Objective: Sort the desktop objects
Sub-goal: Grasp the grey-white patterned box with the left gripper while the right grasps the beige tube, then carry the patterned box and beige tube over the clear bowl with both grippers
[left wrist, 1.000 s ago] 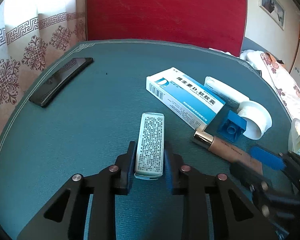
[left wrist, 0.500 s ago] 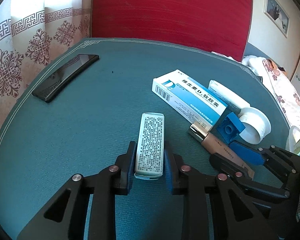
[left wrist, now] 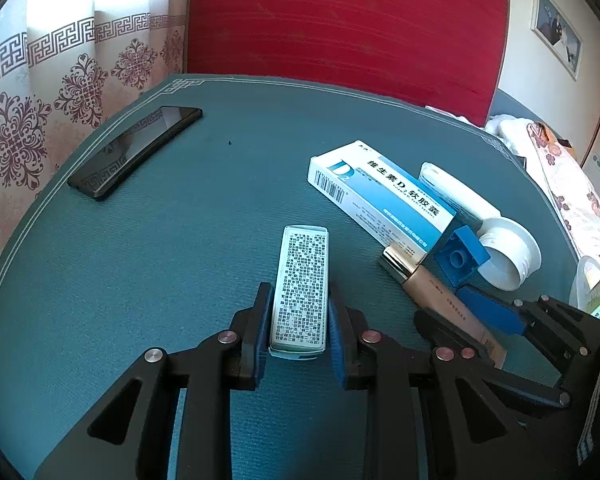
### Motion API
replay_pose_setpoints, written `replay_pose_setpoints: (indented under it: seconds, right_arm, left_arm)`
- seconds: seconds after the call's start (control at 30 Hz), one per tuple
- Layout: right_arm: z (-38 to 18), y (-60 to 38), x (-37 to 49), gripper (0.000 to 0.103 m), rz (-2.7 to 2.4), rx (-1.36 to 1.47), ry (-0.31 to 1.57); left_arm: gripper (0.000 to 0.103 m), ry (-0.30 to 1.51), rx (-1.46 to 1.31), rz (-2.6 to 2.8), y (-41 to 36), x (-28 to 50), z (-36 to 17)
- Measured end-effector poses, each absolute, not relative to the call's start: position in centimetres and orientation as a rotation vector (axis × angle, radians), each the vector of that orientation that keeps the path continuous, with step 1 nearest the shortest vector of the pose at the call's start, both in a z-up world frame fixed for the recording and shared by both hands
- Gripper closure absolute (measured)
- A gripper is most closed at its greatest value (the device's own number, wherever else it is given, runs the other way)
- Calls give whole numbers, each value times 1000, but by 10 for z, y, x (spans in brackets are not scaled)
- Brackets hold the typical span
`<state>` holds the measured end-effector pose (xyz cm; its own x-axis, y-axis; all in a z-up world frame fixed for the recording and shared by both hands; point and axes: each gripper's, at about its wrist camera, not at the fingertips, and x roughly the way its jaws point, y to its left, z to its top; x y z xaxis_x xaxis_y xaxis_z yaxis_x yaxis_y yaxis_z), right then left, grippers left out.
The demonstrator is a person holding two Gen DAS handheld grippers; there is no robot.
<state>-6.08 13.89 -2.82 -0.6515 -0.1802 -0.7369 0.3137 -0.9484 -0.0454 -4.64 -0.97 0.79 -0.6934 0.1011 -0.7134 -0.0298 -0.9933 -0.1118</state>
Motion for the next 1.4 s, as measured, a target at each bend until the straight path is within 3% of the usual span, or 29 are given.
replay_pose_setpoints:
  seconds: [0.17, 0.63, 1.17, 1.4]
  right_arm:
    - [-27, 135, -50, 76, -2619, 1154, 195]
    - [-11, 170, -4, 76, -2596, 1154, -116]
    - [10, 215, 40, 83, -2680, 1073, -222]
    - [3, 216, 39, 78, -2645, 1117, -252]
  left_arm:
    - [75, -136, -1179, 2807, -6, -43, 11]
    - [75, -122, -1160, 2770, 1, -38, 13]
    - [75, -67, -1116, 2710, 23, -25, 18]
    - [75, -58, -1119, 2710, 24, -21, 16]
